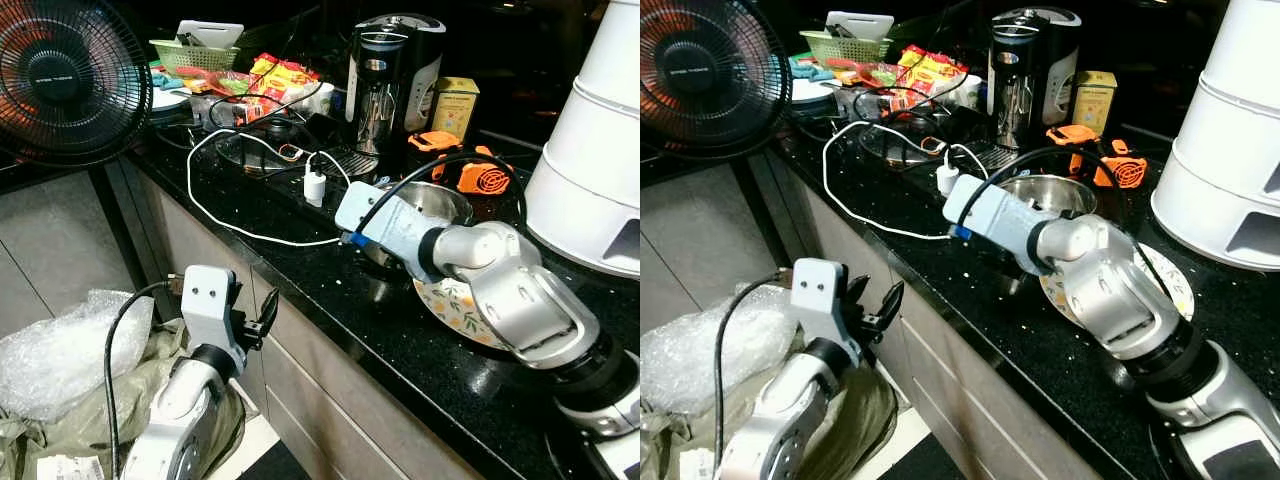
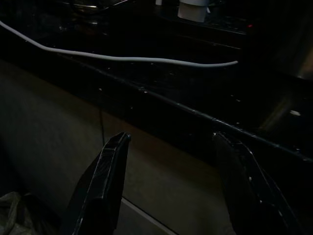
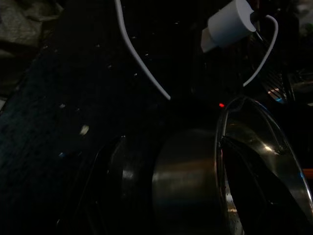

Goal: Kitchen organization

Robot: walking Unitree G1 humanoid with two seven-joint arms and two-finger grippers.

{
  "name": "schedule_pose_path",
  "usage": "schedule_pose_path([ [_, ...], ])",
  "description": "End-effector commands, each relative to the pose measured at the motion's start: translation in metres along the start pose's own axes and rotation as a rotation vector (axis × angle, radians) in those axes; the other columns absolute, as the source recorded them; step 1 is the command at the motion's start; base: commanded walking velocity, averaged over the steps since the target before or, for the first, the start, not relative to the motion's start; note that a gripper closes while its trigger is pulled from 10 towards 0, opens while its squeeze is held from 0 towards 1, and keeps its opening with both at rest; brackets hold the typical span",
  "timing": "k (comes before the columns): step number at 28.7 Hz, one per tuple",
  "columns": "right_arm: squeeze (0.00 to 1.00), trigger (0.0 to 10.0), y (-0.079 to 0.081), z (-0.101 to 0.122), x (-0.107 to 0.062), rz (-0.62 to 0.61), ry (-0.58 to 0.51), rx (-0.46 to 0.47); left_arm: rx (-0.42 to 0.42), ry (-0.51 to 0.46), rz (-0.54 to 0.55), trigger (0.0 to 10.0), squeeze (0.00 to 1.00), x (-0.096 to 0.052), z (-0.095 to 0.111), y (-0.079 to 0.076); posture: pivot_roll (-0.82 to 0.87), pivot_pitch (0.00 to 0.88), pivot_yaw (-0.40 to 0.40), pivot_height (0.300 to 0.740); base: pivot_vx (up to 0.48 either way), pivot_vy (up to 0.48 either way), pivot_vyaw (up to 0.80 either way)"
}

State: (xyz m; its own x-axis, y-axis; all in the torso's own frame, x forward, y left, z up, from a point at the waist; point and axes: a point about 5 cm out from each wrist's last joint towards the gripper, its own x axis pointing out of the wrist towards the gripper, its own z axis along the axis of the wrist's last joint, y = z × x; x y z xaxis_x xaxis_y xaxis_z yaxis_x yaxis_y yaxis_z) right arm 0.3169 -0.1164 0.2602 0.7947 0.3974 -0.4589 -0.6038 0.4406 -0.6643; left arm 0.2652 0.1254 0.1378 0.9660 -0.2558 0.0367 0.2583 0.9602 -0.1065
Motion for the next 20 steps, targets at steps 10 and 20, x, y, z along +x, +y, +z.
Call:
schedule_pose_path([
  [10,0.00,10.0,-0.006,-0.004,0.002,-0.022,0.074,0.040,0.014,0.032,-0.004,10.0,0.00,-0.002,-0.006,0.001,0.03,0.000,-0.018,0.740,0.000,0.000,0.00],
  [20,0.00,10.0,-0.013,-0.025,-0.001,-0.029,0.192,0.065,0.018,0.031,-0.017,10.0,0.00,0.000,-0.007,-0.003,0.02,0.000,-0.017,0.740,0.000,0.000,0.00],
])
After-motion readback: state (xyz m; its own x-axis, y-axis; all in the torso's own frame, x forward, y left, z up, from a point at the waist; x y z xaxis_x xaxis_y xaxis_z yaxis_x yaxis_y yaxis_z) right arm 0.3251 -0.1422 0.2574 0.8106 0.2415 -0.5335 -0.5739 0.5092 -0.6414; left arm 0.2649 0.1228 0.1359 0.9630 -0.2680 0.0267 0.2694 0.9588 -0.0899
